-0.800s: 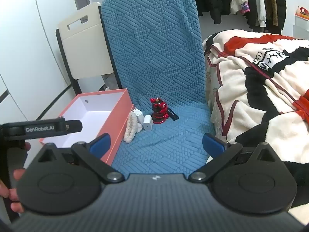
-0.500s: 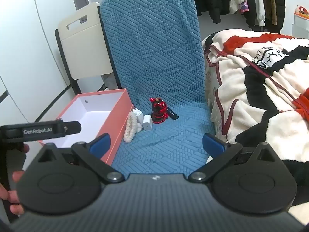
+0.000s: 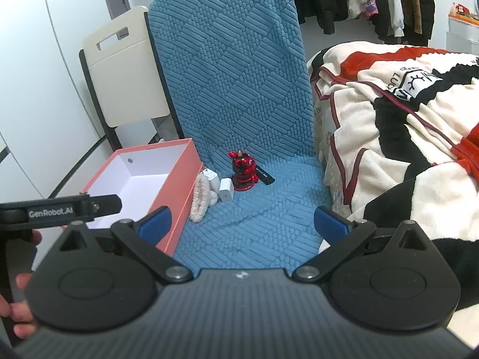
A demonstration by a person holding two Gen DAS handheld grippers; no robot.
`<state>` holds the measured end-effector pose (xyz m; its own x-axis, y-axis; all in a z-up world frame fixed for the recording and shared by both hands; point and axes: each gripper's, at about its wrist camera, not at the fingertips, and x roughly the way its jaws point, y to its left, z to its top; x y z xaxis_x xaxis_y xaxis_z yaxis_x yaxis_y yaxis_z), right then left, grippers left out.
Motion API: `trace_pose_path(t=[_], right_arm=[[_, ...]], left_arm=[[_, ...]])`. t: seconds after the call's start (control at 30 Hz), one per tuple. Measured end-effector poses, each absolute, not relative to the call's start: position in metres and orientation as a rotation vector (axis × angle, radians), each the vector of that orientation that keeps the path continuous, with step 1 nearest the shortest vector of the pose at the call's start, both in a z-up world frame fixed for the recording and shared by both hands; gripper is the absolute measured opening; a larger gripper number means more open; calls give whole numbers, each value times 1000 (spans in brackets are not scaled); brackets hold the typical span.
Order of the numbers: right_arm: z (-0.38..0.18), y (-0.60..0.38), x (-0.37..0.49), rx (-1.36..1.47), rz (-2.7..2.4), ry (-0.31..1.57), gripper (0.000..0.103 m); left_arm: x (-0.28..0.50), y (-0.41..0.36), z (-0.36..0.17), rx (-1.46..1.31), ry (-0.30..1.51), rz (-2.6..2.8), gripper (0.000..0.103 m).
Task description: Organize rigid objects
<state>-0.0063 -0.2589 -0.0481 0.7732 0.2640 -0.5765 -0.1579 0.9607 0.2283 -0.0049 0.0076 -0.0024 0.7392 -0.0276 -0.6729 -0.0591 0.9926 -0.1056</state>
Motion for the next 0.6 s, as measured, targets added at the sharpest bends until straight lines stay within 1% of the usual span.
trace_pose_path(t=[0.6], right_arm=[[-56, -233, -4, 208, 187, 637, 103]], left_arm=[[10, 40, -17, -89, 745, -21, 103]])
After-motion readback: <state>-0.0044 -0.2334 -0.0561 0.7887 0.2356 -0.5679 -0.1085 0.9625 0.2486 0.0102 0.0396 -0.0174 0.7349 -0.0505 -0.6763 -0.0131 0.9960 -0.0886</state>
